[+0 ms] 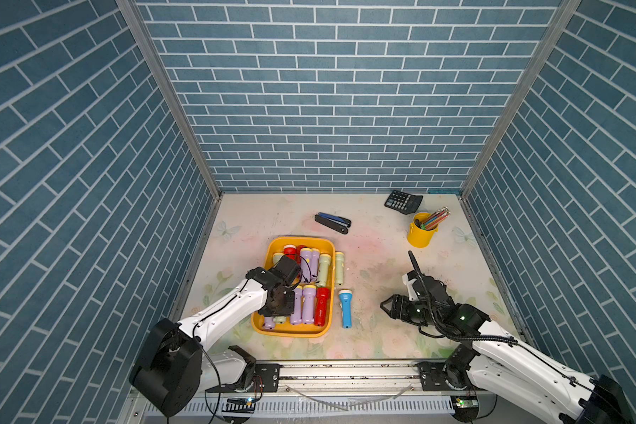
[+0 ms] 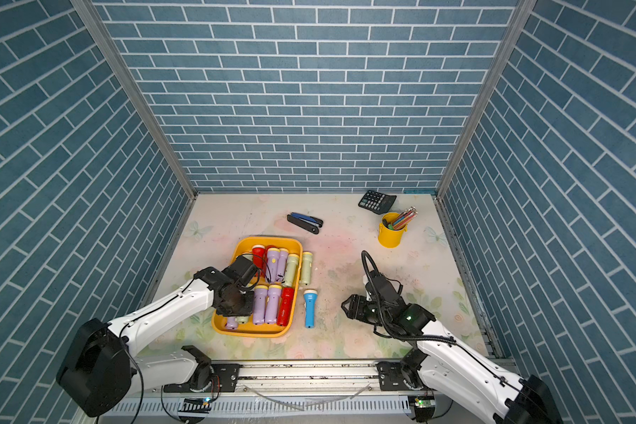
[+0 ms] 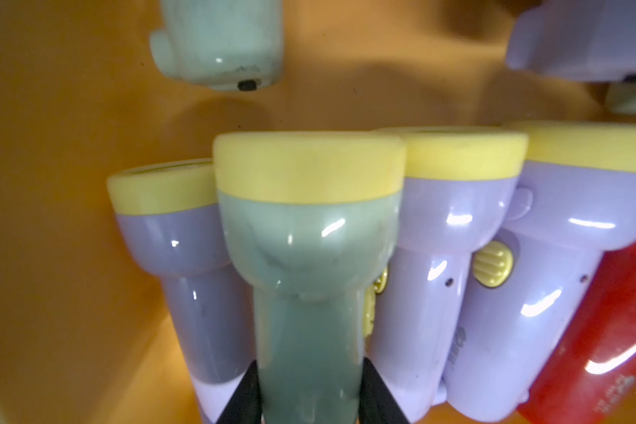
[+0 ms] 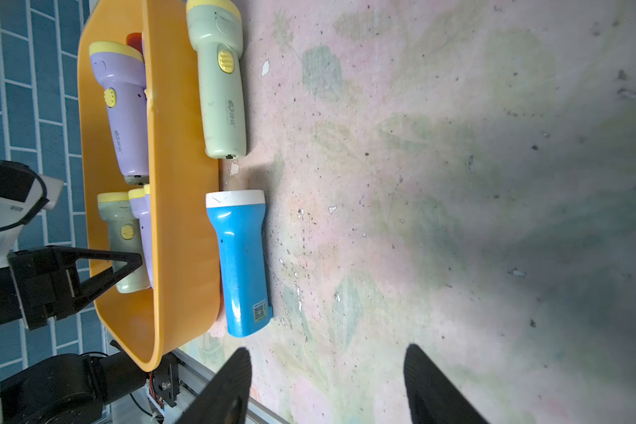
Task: Put the flashlights into the storage boxes
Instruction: Place the flashlight at the storage box.
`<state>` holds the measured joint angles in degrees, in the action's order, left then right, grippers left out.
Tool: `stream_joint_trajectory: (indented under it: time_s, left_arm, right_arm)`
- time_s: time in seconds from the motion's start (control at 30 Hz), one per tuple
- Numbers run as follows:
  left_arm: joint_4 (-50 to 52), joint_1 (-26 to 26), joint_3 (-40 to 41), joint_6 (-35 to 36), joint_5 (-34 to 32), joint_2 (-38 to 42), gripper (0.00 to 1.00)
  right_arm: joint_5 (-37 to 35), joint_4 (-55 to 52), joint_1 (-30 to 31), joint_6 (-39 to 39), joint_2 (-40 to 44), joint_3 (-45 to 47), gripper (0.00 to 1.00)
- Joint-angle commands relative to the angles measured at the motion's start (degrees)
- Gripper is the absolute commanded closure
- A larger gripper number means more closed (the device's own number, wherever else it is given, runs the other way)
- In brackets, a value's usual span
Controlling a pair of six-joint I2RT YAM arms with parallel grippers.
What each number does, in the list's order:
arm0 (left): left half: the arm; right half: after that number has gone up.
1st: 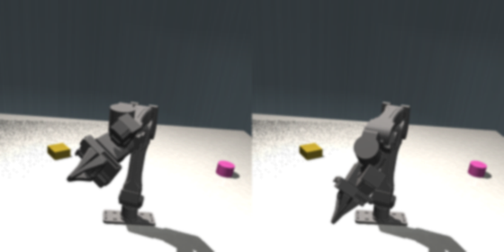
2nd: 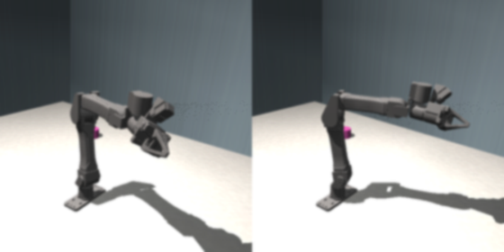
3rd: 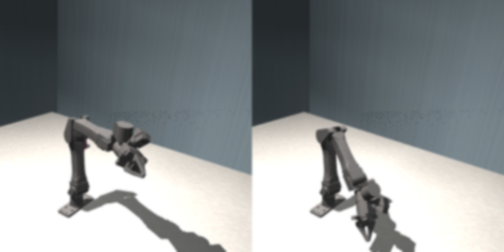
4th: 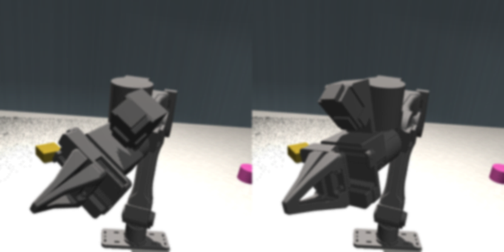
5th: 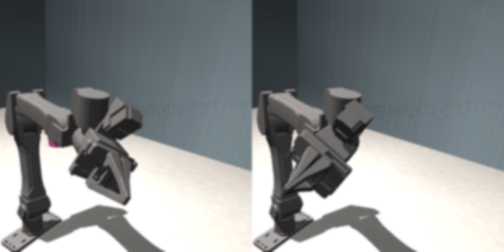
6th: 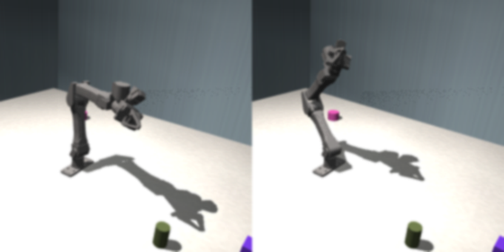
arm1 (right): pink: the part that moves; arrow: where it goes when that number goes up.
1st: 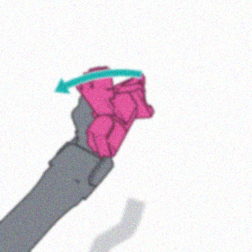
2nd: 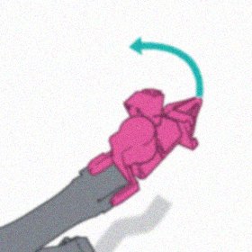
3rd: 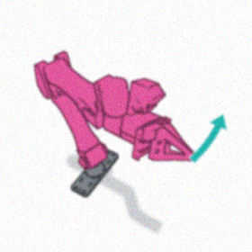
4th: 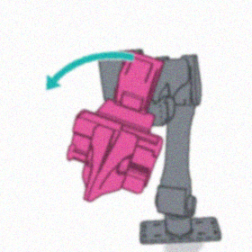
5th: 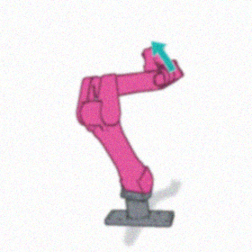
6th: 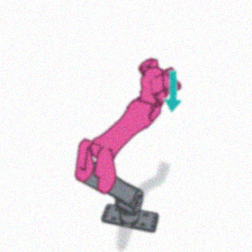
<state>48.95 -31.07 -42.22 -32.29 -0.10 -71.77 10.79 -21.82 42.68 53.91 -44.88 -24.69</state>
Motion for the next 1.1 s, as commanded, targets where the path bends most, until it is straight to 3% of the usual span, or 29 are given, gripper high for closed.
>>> stream_joint_trajectory:
  time_s: [0.0,0.3,0.63,0.83,1.07]
  left_arm:
    - [-1.7,0.3,-0.2,1.3,-0.1,-1.1,0.75]
    - [-2.2,0.2,-0.3,0.8,-0.4,-4.5,0.63]
    - [4.3,0.3,-7.3,0.5,-2.4,3.0,0.47]
    - [7.9,-0.2,-13.2,0.7,-2.5,6.4,0.47]
    - [7.3,-5.8,-15.9,-0.2,-2.5,4.5,0.49]
  right_arm:
    - [-0.4,-0.4,-0.1,-0.7,1.0,-0.7,0.33]
    - [-0.5,-0.8,-0.1,-0.7,1.1,-0.6,0.33]
    - [-0.5,-0.8,-0.2,-1.0,0.8,-1.2,0.33]
    - [-0.8,-0.8,-0.2,-1.3,0.6,-1.9,0.33]
    - [-0.9,-1.0,-0.2,-1.5,0.4,-2.3,0.33]
